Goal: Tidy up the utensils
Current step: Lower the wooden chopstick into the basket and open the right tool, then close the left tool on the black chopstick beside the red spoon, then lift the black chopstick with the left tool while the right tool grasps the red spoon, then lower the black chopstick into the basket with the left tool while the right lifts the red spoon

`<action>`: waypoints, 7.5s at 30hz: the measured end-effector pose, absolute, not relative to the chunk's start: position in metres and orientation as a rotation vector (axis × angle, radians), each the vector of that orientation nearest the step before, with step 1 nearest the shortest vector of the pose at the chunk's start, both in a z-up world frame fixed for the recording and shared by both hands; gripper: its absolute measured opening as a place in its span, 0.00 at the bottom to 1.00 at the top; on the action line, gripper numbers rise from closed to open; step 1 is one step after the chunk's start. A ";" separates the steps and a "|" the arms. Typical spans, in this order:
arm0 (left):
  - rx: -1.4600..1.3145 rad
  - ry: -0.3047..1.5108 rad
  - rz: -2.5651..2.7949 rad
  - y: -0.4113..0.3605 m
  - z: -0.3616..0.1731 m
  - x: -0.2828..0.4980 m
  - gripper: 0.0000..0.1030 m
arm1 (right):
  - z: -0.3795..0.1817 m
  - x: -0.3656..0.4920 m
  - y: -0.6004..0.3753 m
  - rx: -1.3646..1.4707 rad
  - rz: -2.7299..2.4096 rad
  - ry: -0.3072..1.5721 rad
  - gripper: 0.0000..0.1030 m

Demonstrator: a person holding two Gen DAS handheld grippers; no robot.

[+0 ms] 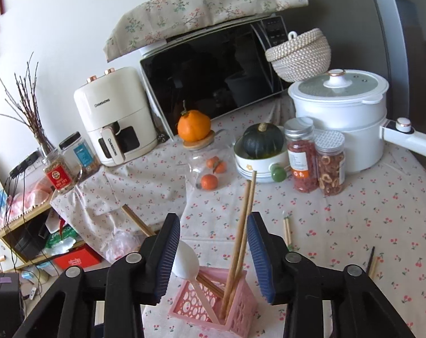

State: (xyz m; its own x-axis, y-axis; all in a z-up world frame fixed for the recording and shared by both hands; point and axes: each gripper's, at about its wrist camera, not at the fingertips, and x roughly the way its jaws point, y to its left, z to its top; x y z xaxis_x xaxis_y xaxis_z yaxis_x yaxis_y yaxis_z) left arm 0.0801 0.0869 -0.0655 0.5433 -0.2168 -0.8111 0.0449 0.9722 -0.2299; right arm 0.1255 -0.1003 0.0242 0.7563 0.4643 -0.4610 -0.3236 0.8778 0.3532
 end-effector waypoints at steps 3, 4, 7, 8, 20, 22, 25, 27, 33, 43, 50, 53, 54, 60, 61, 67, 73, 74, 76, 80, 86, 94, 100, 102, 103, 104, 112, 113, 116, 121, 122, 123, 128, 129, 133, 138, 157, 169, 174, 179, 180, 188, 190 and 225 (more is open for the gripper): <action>-0.174 1.016 -0.175 0.073 -0.070 0.081 0.77 | 0.033 0.112 -0.128 0.302 0.395 0.558 0.63; -0.176 1.030 -0.184 0.069 -0.072 0.082 0.77 | 0.034 0.110 -0.136 0.306 0.375 0.570 0.70; -0.168 1.059 -0.209 0.050 -0.077 0.081 0.77 | 0.027 0.107 -0.158 0.276 0.294 0.642 0.74; -0.157 1.065 -0.214 0.044 -0.078 0.081 0.77 | 0.023 0.106 -0.164 0.262 0.265 0.670 0.76; -0.080 1.116 -0.277 -0.025 -0.087 0.084 0.77 | -0.037 0.096 -0.242 0.275 0.056 0.955 0.85; -0.088 1.131 -0.288 -0.030 -0.091 0.087 0.77 | -0.046 0.097 -0.248 0.255 0.043 1.004 0.86; -0.091 1.153 -0.286 -0.035 -0.098 0.092 0.77 | -0.058 0.099 -0.254 0.214 0.017 1.054 0.86; -0.091 1.159 -0.281 -0.038 -0.102 0.096 0.76 | -0.064 0.100 -0.257 0.202 0.023 1.083 0.86; -0.052 1.151 -0.342 -0.062 -0.111 0.110 0.49 | -0.079 0.106 -0.259 0.169 0.063 1.150 0.86; -0.033 1.216 -0.318 -0.100 -0.147 0.166 0.14 | -0.095 0.118 -0.291 0.150 0.029 1.185 0.86; -0.016 1.233 -0.284 -0.115 -0.161 0.194 0.10 | -0.098 0.124 -0.310 0.161 0.011 1.187 0.86; -0.016 1.238 -0.268 -0.116 -0.159 0.200 0.09 | -0.100 0.128 -0.313 0.158 0.010 1.188 0.86; -0.017 1.238 -0.262 -0.116 -0.159 0.202 0.09 | -0.100 0.130 -0.314 0.159 0.010 1.188 0.86; -0.003 1.249 -0.237 -0.114 -0.160 0.209 0.09 | -0.100 0.138 -0.309 0.157 0.027 1.182 0.86; 0.001 1.257 -0.236 -0.114 -0.161 0.209 0.09 | -0.100 0.139 -0.308 0.152 0.031 1.182 0.86; 0.013 1.266 -0.235 -0.120 -0.162 0.216 0.09 | -0.101 0.142 -0.302 0.134 0.047 1.185 0.86; 0.061 1.298 -0.217 -0.131 -0.163 0.231 0.09 | -0.104 0.144 -0.301 0.131 0.044 1.199 0.86; 0.067 1.303 -0.212 -0.133 -0.163 0.233 0.09 | -0.105 0.144 -0.301 0.131 0.044 1.199 0.86; 0.074 1.314 -0.205 -0.135 -0.164 0.238 0.09 | -0.104 0.144 -0.300 0.129 0.045 1.199 0.86; 0.059 1.343 -0.207 -0.134 -0.165 0.241 0.09 | -0.105 0.144 -0.302 0.133 0.039 1.203 0.86; 0.070 1.345 -0.209 -0.131 -0.167 0.237 0.10 | -0.105 0.143 -0.305 0.142 0.035 1.202 0.86; 0.089 1.387 -0.204 -0.131 -0.174 0.234 0.28 | -0.106 0.143 -0.306 0.150 0.035 1.205 0.86; 0.150 1.352 -0.204 -0.139 -0.175 0.229 0.28 | -0.105 0.143 -0.306 0.149 0.037 1.199 0.86; 0.130 1.352 -0.192 -0.138 -0.176 0.232 0.28 | -0.106 0.143 -0.306 0.151 0.035 1.204 0.86; 0.126 1.350 -0.187 -0.137 -0.176 0.233 0.28 | -0.106 0.144 -0.306 0.151 0.034 1.205 0.86; 0.129 1.347 -0.184 -0.136 -0.175 0.234 0.28 | -0.106 0.144 -0.305 0.151 0.035 1.205 0.86; 0.146 1.278 -0.189 -0.131 -0.152 0.220 0.05 | -0.107 0.144 -0.308 0.166 0.025 1.204 0.86; 0.138 1.260 -0.199 -0.129 -0.145 0.215 0.05 | -0.106 0.143 -0.308 0.170 0.021 1.204 0.86; 0.113 1.198 -0.234 -0.117 -0.121 0.194 0.05 | -0.107 0.142 -0.307 0.177 0.016 1.206 0.86; 0.083 1.071 -0.297 -0.090 -0.080 0.152 0.05 | -0.112 0.141 -0.297 0.187 0.023 1.231 0.86; 0.069 1.046 -0.309 -0.082 -0.072 0.142 0.05 | -0.114 0.140 -0.293 0.185 0.026 1.238 0.86; 0.055 1.022 -0.321 -0.074 -0.065 0.134 0.05 | -0.116 0.140 -0.289 0.182 0.030 1.246 0.86; -0.030 0.931 -0.334 -0.030 -0.047 0.096 0.05 | -0.125 0.141 -0.264 0.173 0.064 1.280 0.86; -0.061 0.926 -0.343 -0.022 -0.043 0.092 0.05 | -0.128 0.143 -0.259 0.176 0.073 1.287 0.86; -0.106 0.860 -0.378 -0.002 -0.025 0.073 0.05 | -0.138 0.150 -0.243 0.193 0.086 1.306 0.86; -0.141 0.827 -0.399 0.022 -0.016 0.059 0.05 | -0.148 0.166 -0.228 0.225 0.092 1.322 0.74; -0.189 0.760 -0.358 0.066 -0.001 0.041 0.05 | -0.152 0.176 -0.184 0.084 0.104 1.287 0.25; -0.218 0.658 -0.345 0.081 0.024 0.030 0.05 | -0.077 0.140 -0.201 0.174 0.176 1.036 0.25; -0.262 0.599 -0.330 0.093 0.039 0.029 0.05 | -0.052 0.133 -0.200 0.208 0.198 0.937 0.24; -0.289 0.532 -0.301 0.099 0.053 0.031 0.05 | -0.034 0.129 -0.193 0.201 0.234 0.867 0.02; -0.295 0.531 -0.300 0.099 0.054 0.033 0.05 | -0.033 0.130 -0.191 0.196 0.241 0.865 0.02; -0.263 0.600 -0.343 0.081 0.041 0.040 0.05 | -0.057 0.156 -0.210 0.186 0.199 0.963 0.34; -0.254 0.627 -0.352 0.077 0.036 0.041 0.05 | -0.073 0.167 -0.219 0.187 0.154 1.017 0.45; -0.215 0.356 -0.146 0.092 0.070 0.052 0.05 | -0.073 0.190 -0.245 0.263 0.148 0.901 0.02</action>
